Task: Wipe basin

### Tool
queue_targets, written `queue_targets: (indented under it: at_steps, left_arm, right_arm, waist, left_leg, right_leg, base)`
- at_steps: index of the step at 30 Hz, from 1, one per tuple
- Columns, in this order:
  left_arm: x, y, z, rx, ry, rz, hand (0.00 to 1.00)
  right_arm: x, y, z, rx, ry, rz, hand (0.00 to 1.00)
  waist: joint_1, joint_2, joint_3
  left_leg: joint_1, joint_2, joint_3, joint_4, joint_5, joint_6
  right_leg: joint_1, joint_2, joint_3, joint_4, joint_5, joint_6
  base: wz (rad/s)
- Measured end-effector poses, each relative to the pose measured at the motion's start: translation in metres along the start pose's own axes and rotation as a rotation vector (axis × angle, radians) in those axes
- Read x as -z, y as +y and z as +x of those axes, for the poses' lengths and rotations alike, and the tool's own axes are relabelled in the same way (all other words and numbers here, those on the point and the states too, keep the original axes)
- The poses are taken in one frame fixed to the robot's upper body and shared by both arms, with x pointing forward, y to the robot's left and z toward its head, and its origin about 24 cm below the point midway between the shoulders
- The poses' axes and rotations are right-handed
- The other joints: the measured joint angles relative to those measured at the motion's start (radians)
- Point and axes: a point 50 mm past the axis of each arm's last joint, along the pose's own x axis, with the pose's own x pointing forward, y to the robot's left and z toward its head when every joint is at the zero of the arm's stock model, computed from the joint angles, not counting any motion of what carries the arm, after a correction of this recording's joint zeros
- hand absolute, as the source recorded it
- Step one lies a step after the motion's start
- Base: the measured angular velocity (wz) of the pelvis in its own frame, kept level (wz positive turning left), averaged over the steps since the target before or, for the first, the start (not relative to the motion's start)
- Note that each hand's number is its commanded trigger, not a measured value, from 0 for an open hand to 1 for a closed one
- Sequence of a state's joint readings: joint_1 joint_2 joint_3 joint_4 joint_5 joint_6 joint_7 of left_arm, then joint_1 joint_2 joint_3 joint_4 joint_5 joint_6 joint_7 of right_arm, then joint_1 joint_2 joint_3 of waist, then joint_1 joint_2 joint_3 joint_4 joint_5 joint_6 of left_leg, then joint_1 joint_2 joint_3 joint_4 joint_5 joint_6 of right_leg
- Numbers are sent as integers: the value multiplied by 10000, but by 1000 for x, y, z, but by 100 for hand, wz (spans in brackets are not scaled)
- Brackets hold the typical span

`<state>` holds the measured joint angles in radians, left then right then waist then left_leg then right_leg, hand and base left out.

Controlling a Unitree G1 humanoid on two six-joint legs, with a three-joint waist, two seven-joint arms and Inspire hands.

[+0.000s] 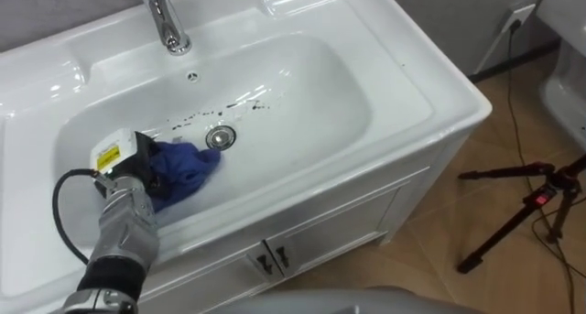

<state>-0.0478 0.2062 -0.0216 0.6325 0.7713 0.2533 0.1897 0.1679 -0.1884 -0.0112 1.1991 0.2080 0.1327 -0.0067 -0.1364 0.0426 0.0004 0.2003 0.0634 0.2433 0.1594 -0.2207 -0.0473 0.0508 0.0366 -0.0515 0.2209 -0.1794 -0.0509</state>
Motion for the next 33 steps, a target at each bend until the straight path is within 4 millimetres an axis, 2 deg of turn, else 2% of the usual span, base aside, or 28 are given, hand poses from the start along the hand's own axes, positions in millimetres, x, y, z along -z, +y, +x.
queue_targets:
  at_steps: [7, 9, 11, 14, 18, 27, 33]
  left_arm:
    - [-20, -4, -3, 370, -873, -413, 100]
    - [-34, -5, -6, 750, -1473, -338, 100]
    - [-46, -7, -10, 1117, -1977, -340, 100]
    - [-65, -11, -14, 1566, -2680, -320, 100]
    - [-82, -9, -14, 1824, -3251, -129, 100]
    - [-105, -8, -23, 2416, -4232, 60, 100]
    - [-109, -9, -24, 2802, -4340, -393, 100]
  right_arm:
    - [-7, 3, 0, -77, -321, -67, 0]
    - [-9, 5, 0, -197, -468, 307, 0]
    - [-14, 7, 0, -320, -671, 572, 0]
    - [-22, 11, 0, -537, -918, 690, 0]
    - [-26, 18, 0, -757, -1008, 905, 0]
    - [-27, 22, 0, -1030, -1058, 1773, 0]
    - [-31, 22, 0, -1087, -1206, 1685, 0]
  waist:
    - [-112, -21, -6]
    - [-230, -97, -5]
    - [-252, -113, 4]
    - [-506, -134, 14]
    - [-633, -258, 95]
    - [-813, -197, 98]
    - [-1081, -73, 95]
  left_leg:
    - [-234, -104, 1, 3, 7, 13]
    - [-288, -150, 12, 0, 50, 84]
    - [-287, -172, 25, -11, 51, 86]
    - [-296, -201, 25, -123, 53, 89]
    - [-324, -228, 28, -130, 54, 92]
    - [-417, -228, 61, -152, 54, 92]
    - [-396, -231, 69, -164, 53, 93]
  right_leg:
    - [-159, -82, -107, -62, 90, 124]
    - [-149, -166, -305, -88, 118, 139]
    - [-148, -180, -280, -126, 143, 168]
    - [-137, -203, -273, -180, 159, 199]
    - [-191, -193, -177, -224, 145, 229]
    - [-163, -168, -53, -365, 213, 250]
    - [-143, -166, 15, -366, 218, 245]
  base:
    - [5]
    - [12]
    - [-2]
    - [3]
    - [-1]
    - [-4]
    - [0]
